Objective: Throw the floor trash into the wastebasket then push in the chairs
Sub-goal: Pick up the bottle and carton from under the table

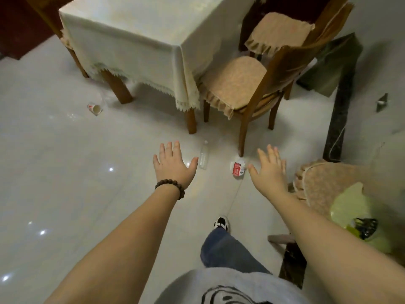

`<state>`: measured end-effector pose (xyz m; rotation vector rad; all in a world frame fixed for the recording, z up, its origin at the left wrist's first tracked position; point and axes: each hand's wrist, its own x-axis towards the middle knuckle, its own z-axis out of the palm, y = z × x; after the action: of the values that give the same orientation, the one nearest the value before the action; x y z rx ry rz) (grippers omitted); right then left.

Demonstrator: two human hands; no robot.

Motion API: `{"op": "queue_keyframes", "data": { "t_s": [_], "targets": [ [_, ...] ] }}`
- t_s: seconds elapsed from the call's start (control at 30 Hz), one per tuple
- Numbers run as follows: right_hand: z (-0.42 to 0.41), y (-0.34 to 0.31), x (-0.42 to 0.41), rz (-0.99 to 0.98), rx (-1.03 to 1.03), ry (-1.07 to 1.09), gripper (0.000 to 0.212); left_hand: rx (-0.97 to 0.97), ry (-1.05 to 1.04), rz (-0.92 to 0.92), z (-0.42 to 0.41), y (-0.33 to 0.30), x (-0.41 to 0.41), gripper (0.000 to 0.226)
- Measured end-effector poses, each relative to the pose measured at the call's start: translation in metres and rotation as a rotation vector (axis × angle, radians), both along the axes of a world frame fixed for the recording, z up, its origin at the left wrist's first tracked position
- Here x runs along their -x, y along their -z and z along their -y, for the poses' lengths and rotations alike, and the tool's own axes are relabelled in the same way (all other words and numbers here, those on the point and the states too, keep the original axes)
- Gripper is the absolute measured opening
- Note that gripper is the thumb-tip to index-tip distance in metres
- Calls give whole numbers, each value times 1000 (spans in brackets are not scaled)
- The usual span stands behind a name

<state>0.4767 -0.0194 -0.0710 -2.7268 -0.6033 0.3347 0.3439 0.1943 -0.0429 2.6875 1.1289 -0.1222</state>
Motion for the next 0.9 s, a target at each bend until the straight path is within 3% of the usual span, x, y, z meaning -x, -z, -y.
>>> {"op": "queue_keyframes", "data": {
  "t_s": [0.47, 0.9],
  "targets": [
    [-89, 33, -148, -101, 37, 131, 58, 97, 111, -126, -110, 47, -177, 77],
    [-180, 139, -206, -224, 88, 383, 58, 211, 296, -271, -230, 175, -287, 79]
  ]
}}
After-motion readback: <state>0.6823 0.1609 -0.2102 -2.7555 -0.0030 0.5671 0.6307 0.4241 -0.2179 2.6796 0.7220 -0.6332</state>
